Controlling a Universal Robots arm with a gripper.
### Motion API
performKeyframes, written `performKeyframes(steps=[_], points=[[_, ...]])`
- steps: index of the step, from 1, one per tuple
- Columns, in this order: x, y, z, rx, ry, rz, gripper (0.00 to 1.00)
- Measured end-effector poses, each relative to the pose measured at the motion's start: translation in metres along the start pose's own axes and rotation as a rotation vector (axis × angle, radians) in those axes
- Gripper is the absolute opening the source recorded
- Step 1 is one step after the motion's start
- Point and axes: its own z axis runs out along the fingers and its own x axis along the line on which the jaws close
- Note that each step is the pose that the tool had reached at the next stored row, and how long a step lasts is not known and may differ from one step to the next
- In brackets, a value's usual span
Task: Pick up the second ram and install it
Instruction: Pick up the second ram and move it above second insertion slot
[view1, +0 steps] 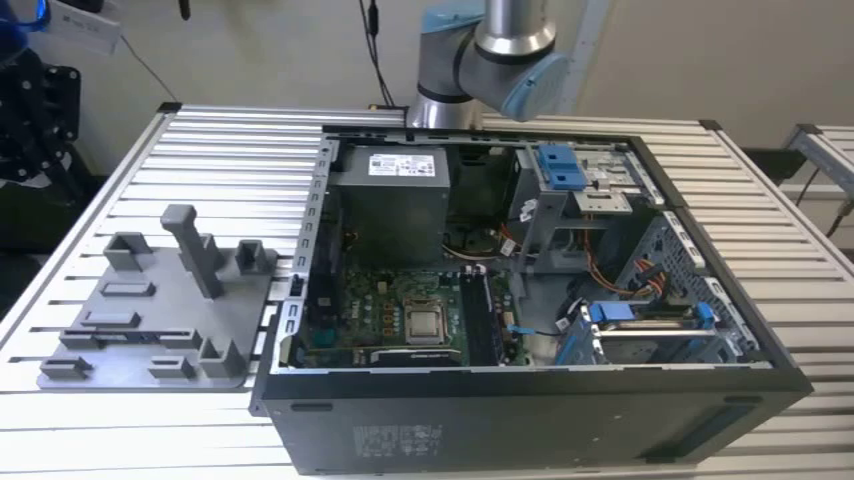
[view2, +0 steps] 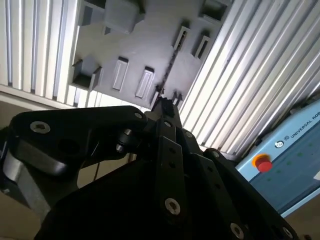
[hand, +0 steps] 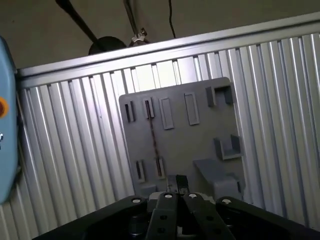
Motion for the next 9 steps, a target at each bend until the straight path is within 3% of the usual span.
performKeyframes(steps=[2, 7, 9], points=[[0.0000, 0.0001, 0.0001, -0.0053, 0.0014, -0.027, 0.11], [0.0001, 0.0000, 0.0001, -0.0073, 0.0066, -0.115, 0.11], [0.0002, 0.0002, 0.0000, -0.0075, 0.0078, -0.124, 0.11]])
